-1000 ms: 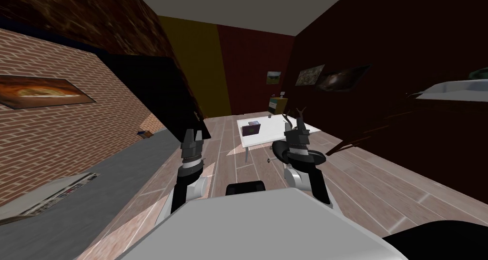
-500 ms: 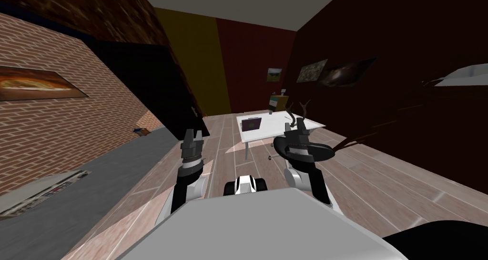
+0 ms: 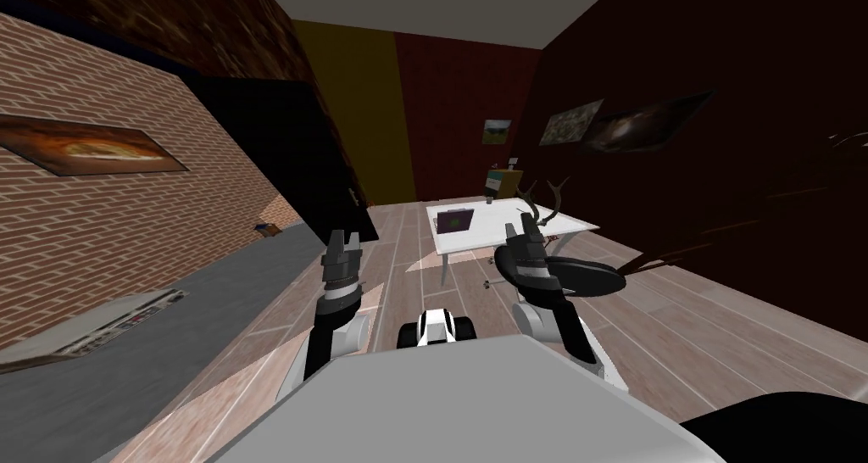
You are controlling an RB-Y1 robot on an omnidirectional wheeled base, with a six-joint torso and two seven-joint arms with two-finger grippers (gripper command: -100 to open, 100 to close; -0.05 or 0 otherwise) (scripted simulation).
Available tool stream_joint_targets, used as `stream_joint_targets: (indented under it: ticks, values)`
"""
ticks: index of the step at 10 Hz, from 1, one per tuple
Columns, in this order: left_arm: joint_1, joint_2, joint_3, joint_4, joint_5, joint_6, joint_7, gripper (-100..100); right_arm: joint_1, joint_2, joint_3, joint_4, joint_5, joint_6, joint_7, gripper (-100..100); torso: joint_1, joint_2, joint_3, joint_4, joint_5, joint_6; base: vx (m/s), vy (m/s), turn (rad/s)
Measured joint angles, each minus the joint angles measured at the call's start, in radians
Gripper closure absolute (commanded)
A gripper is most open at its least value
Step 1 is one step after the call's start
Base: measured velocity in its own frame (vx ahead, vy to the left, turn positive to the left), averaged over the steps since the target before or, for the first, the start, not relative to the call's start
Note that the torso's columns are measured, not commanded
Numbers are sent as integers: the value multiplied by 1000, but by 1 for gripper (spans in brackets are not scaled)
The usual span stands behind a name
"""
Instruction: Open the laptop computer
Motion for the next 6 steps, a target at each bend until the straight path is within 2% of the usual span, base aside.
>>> stream_joint_targets:
  ticks: [2, 6]
  values:
    - [0, 0, 0, 0, 0, 0, 0, 0, 8, -31, -33, 36, -5, -1, 60, -100, 1, 0, 0, 0, 0, 0, 101, 104, 94]
    - [0, 0, 0, 0, 0, 0, 0, 0, 34, -54, -72, 92, -9, -12, 162, -100, -2, 2, 1, 1, 0, 0, 76, 90, 124]
